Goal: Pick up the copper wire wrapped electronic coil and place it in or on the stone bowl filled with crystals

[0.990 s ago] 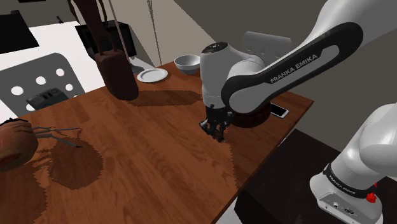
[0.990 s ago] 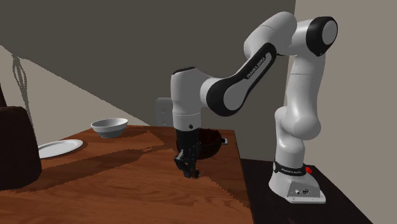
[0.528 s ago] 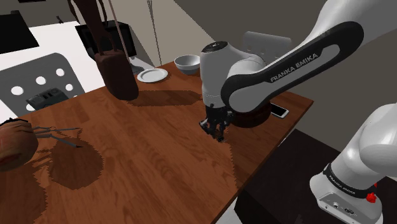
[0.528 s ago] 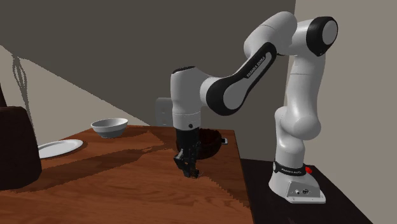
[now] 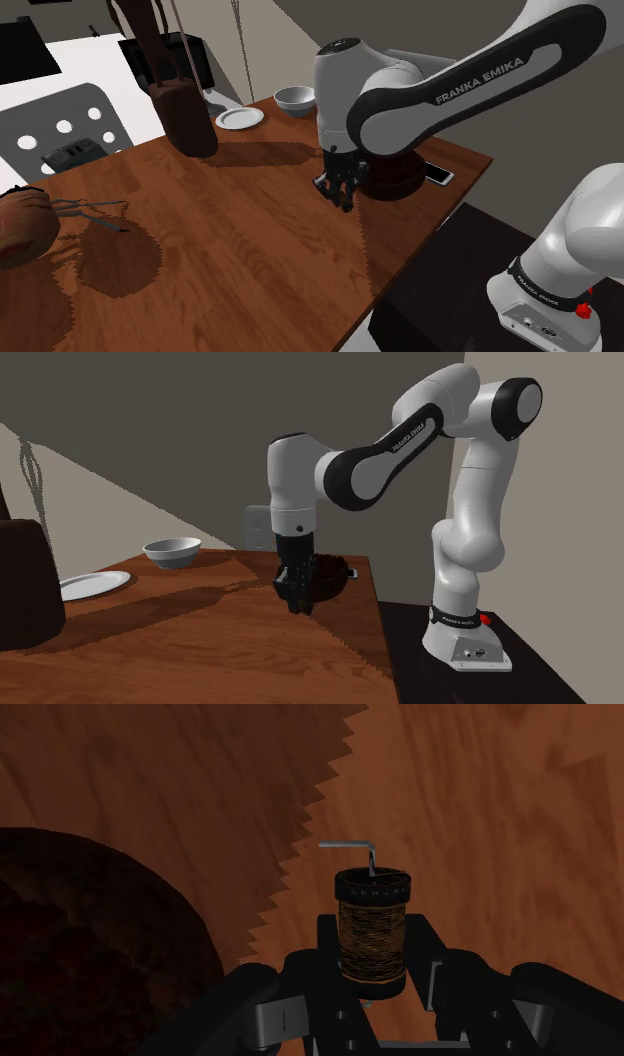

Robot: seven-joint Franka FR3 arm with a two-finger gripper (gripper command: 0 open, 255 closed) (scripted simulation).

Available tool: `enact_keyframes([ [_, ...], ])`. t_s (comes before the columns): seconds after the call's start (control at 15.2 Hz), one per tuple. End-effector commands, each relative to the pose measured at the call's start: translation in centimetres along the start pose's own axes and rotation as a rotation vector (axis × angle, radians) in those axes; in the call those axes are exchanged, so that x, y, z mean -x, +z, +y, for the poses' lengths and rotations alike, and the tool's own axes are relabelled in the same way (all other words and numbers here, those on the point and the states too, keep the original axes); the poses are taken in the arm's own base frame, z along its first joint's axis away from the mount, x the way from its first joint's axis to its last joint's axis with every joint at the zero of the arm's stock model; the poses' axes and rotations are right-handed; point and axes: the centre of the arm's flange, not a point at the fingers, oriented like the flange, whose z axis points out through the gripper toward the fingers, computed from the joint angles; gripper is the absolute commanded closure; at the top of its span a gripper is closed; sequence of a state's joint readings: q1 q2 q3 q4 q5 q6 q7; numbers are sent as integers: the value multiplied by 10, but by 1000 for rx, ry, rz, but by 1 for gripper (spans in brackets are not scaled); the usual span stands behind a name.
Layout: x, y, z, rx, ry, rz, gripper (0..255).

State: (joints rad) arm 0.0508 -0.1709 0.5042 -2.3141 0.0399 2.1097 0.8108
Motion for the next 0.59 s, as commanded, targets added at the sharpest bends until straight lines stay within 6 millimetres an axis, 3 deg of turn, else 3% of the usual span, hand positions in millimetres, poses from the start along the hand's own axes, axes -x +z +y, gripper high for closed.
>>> enact_keyframes([
  [0.0, 0, -10, 1, 0, 0, 0, 255],
  [0.53, 0, -52, 4, 0, 0, 0, 255],
])
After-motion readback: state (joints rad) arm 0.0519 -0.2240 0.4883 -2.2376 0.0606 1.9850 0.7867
